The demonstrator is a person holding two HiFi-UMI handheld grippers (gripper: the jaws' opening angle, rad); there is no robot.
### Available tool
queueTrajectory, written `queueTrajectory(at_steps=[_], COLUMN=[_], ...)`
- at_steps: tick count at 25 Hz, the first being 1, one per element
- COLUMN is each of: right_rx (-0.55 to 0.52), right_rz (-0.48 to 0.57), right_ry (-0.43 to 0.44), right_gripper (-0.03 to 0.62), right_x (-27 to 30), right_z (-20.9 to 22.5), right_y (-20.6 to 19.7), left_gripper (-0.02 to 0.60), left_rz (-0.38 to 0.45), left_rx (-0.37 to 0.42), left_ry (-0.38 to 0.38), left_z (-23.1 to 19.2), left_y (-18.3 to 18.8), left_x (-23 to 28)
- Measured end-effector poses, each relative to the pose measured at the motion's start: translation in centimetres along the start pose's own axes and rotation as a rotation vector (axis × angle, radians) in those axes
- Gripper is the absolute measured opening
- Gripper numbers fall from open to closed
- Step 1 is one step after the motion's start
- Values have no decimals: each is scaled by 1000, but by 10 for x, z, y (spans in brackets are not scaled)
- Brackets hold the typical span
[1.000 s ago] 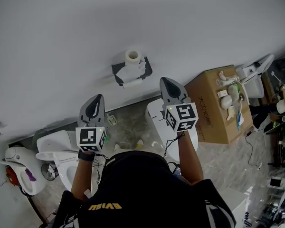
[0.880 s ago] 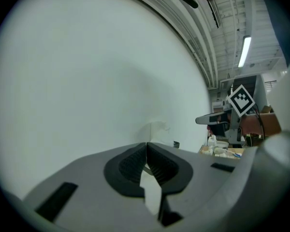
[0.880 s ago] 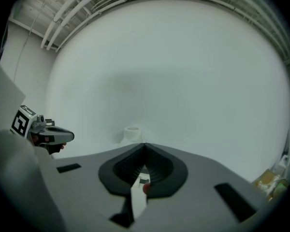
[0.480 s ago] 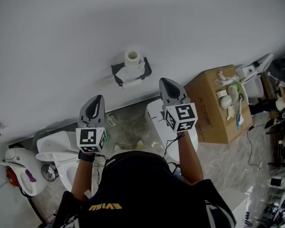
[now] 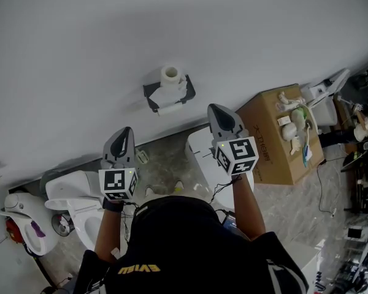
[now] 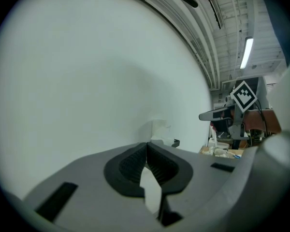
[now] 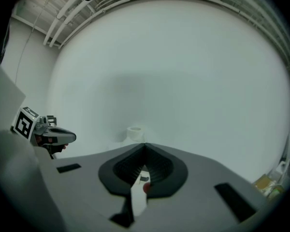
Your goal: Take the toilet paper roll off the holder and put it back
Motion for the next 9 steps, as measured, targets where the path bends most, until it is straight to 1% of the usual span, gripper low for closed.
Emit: queueTrajectory(at_steps=[4,6,9], right_rx=[-43,-43,-28], right_rz=[-37,-47,-58], right_ry=[15,11,4], right_gripper=[-6,-6,-6], right_x=[-11,-14,-17], right_z=[1,0,-9], right_y=[1,1,1], left_gripper=[12,12,12], left_rz=[18,23,8], left_rx=[-13,-14,-28], left_ry=[-13,-18,1], left_z=[4,3,-7], left_y=[-3,-7,-17], left_x=[-4,-15,-38])
Point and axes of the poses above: the fingertips, and each gripper's own axes: x forward along the fingers, z to its right, y out of its top, the point moved 9 cm from there along -x, backward along the fingers, and after that the axes turned 15 degrees about -x, right-handed, at the moved point
